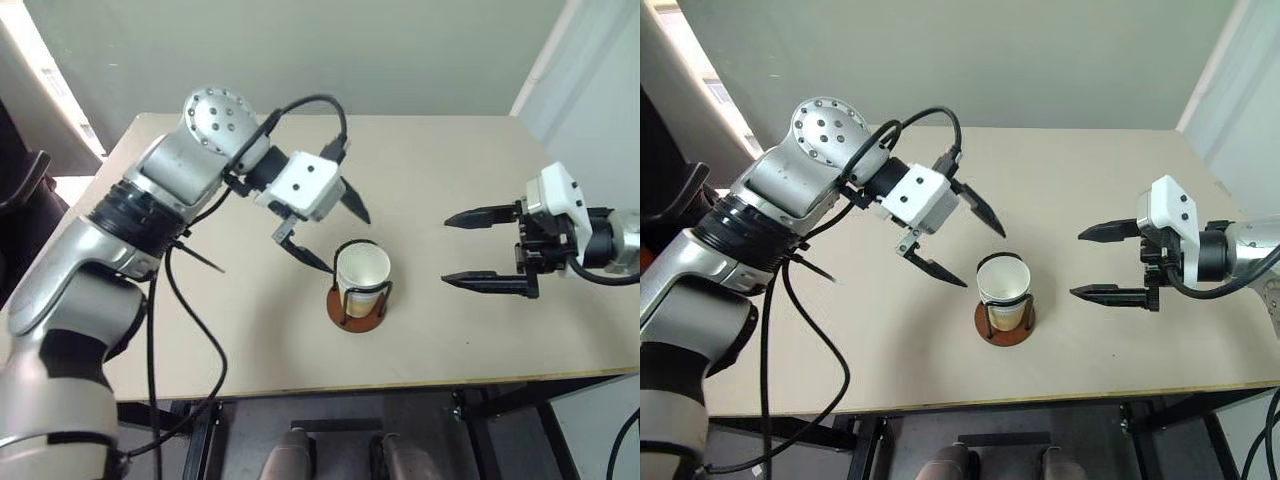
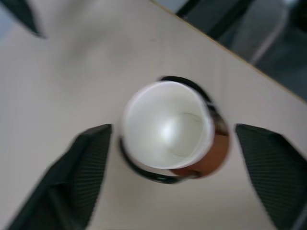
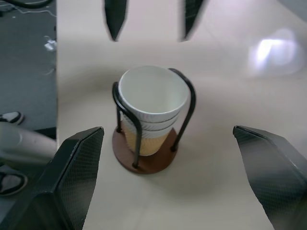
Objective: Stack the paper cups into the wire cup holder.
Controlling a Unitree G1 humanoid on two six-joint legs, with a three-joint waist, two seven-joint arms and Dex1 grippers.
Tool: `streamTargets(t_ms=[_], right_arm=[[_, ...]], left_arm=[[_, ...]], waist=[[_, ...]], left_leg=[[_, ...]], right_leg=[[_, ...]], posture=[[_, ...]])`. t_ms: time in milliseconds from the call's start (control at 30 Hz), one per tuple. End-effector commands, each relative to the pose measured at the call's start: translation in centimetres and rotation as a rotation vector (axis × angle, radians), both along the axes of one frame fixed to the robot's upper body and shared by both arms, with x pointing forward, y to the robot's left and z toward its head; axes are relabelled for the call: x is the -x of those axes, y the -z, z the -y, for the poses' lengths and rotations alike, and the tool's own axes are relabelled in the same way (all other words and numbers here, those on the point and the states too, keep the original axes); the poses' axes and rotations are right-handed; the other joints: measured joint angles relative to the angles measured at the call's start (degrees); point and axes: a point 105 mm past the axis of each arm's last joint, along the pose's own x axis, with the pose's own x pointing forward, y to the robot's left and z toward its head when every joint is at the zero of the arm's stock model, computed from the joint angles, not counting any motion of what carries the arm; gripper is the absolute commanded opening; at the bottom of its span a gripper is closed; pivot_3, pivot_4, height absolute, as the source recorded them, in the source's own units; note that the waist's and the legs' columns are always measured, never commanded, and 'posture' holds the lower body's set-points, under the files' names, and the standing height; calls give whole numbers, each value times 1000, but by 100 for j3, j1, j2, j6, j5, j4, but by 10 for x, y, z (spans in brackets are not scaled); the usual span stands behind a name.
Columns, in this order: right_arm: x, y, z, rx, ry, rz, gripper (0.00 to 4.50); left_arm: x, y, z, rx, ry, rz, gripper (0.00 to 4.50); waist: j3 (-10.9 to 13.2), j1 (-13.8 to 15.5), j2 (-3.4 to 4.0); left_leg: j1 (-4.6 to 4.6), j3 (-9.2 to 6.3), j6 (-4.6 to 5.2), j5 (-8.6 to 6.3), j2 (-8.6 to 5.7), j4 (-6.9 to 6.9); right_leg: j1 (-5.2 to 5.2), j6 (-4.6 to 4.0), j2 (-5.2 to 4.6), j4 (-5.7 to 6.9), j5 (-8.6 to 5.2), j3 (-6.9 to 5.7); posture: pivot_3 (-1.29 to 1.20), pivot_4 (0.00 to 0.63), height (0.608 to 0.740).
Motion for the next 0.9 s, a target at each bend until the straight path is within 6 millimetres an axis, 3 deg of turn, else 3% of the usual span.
streamTargets(t_ms=[33,167,233,367,600,900], right_arm=[[-7,-7,-3,-10,-27,33,4500],[-22,0,5,-30,0,-23,4500],[-23,1,13,-31,10,-51,4500],[-33,4,37,-14,93,-82,4500],[-35,8,58,1,131,-122,4500],[-45,13,47,7,70,-128,4500]], left_arm=[[-6,-13,-29,112,-152,-79,4450],[-3,13,-115,254,-485,-375,4450],[7,22,-141,278,-588,-427,4450],[27,34,-174,324,-740,-487,4450],[51,37,-198,417,-886,-497,4450],[54,45,-189,438,-917,-484,4450]], waist=[[-2,-29,3],[-9,-200,16],[-8,-204,14],[-9,-95,10],[-10,-64,8],[-10,-139,6]], left_leg=[[1,1,0,0,0,-2],[36,15,-13,8,1,-48],[44,12,-50,29,10,-78],[25,-12,-107,63,13,-101],[35,-4,-51,27,7,-110],[95,-7,-76,37,8,-139]], right_leg=[[-1,0,1,0,0,0],[-6,-7,11,5,-4,22],[-19,-27,22,11,-15,22],[-36,-52,23,15,-33,6],[-31,-82,12,21,-47,5],[-16,-173,13,77,-62,7]], posture=[[0,150,740],[0,150,740],[0,150,740],[0,150,740],[0,150,740],[0,150,740]])
